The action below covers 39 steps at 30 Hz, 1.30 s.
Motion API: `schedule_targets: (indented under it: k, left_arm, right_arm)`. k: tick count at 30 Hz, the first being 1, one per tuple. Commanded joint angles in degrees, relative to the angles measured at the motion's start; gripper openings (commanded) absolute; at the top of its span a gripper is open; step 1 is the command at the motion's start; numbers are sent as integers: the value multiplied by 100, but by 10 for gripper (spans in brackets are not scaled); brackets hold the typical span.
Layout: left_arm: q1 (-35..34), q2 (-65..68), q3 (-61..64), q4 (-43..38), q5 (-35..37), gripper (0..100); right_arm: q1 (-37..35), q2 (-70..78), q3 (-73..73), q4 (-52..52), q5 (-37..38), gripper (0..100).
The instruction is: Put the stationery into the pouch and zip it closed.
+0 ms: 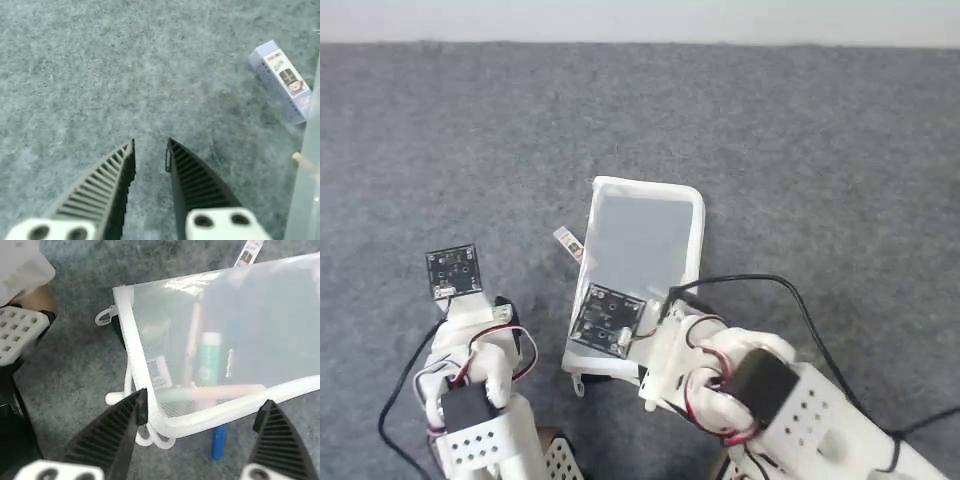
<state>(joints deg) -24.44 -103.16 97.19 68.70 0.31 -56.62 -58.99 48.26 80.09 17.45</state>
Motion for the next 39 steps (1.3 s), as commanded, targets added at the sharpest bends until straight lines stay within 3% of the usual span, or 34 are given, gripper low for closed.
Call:
schedule_targets:
  k: [1, 9, 14, 19, 24, 39]
  left_arm:
    - [-35, -123, -303, -35, 35, 97]
    - [-35, -123, -303, -35, 35, 97]
    - [-35, -123, -303, -35, 35, 97]
    - [-35, -123, -303, -35, 35, 97]
    - [-35, -123, -303, -35, 35, 97]
    - [-35, -123, -303, -35, 35, 97]
  right_arm:
    - [-189, 418, 0, 40, 343, 335]
    - [-215, 840, 457, -4, 1266, 333]
    - [-189, 848, 536, -13, 1433, 333]
    - [338, 884, 598, -426, 1459, 333]
    - [840, 884, 949, -1059, 1943, 333]
    - [1851, 884, 1037, -2677, 1916, 333]
